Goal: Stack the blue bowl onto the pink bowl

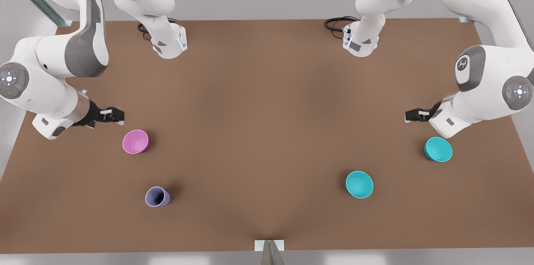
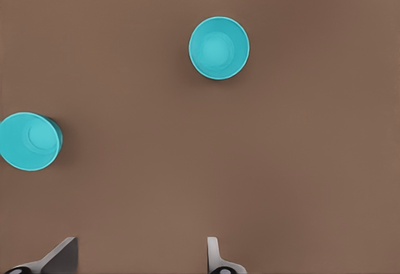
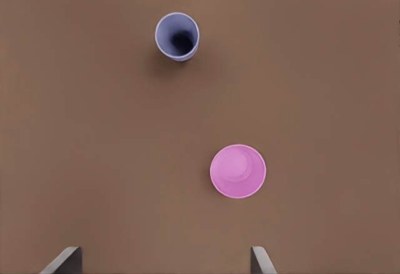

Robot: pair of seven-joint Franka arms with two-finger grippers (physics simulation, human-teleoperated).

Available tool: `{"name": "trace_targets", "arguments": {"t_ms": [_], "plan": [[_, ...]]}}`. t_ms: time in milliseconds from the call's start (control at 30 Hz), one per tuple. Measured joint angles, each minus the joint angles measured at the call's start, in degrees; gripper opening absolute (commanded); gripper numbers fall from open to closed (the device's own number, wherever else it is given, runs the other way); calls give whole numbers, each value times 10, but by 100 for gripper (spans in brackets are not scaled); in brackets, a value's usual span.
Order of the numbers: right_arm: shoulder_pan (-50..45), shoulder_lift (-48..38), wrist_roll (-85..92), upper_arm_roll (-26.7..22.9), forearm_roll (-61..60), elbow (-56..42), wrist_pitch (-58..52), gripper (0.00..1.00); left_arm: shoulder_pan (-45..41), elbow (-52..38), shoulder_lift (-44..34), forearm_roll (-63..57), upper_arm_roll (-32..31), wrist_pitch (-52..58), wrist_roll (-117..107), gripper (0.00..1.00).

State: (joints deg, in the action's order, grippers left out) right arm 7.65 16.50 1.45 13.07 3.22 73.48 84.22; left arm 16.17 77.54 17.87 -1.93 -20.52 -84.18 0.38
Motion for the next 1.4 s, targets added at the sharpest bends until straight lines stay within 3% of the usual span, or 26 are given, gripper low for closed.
{"name": "trace_targets", "arguments": {"t_ms": [167,267,500,733,1033,1067,1100,1167,1200,1400], "plan": [[22,43,6,0,21,6,21,100,0,-1,0,0,0,-20,1,100],[49,74,10,0,30,91,55,100,0,0,1,0,0,-26,1,100],[104,145,18,0,16,165,173,100,0,0,1,0,0,-27,1,100],[163,103,42,2,-7,355,328,100,0,2,1,0,0,-25,2,100],[171,127,67,0,-10,409,452,100,0,2,2,0,0,-22,2,100],[171,130,69,0,-10,409,459,92,0,2,2,0,0,-22,2,100],[173,133,72,0,-10,408,465,77,0,2,2,0,0,-22,2,100],[175,138,80,0,-13,406,474,29,0,2,2,0,0,-21,2,100],[175,139,85,1,-16,405,477,21,0,2,2,0,0,-21,2,100],[175,137,114,7,-25,392,484,21,0,2,4,0,0,-21,2,100]]}}
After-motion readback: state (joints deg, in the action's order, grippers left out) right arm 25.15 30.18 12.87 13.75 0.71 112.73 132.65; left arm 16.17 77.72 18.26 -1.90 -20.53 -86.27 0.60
